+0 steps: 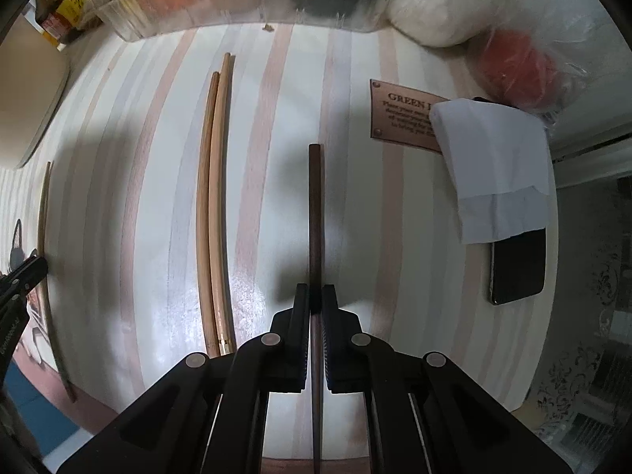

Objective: Organize utensils
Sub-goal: 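Lift both held chopsticks and carry them toward the utensil holder, then lower both chopsticks into the utensil holder and open both tools, then withdraw both open tools from the holder back toward the remaining chopsticks, then grasp a wooden chopstick with the left tool while the right tool grasps another wooden one, then hold both grasped wooden chopsticks against the cloth with both tools, then lift both held chopsticks and carry them toward the utensil holder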

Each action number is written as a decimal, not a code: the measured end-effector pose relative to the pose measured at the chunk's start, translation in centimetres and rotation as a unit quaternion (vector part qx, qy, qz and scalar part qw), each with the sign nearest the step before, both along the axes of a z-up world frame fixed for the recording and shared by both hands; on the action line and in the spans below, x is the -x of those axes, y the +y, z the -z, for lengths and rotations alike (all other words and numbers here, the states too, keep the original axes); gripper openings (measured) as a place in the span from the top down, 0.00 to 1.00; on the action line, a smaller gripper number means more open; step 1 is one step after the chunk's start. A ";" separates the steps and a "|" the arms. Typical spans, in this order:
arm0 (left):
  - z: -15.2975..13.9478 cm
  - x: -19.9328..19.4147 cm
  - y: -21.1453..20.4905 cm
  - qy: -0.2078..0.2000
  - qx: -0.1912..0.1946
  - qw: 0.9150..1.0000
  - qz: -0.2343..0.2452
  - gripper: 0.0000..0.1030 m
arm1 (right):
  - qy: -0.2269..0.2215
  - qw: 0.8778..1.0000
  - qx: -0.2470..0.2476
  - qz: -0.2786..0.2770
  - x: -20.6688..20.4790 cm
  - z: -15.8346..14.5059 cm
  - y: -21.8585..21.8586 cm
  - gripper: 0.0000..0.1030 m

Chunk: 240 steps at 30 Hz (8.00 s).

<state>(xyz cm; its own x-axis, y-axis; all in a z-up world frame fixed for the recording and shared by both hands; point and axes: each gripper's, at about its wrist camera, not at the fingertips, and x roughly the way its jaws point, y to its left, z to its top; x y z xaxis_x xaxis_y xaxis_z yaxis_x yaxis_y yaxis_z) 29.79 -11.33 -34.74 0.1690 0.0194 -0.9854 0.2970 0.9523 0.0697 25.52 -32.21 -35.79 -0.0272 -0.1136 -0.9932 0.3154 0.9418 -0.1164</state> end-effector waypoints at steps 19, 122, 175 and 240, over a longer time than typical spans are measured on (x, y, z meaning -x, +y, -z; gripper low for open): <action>-17.3 0.7 3.0 -0.157 0.130 0.979 -0.005 0.96 | -0.263 0.963 -0.052 0.006 2.1 -15.0 0.6 0.94; -6.3 0.6 -1.6 -0.070 0.003 0.997 0.004 0.00 | -0.075 0.993 -0.088 0.016 1.0 -1.5 0.6 1.00; -1.8 3.8 3.0 -0.003 0.009 0.996 -0.089 0.95 | -0.025 0.991 -0.109 -0.068 -3.0 -1.2 3.3 1.00; -6.3 -0.5 6.7 -0.043 0.072 0.995 -0.062 0.96 | -0.058 0.985 -0.136 -0.090 -2.2 -4.5 10.3 0.93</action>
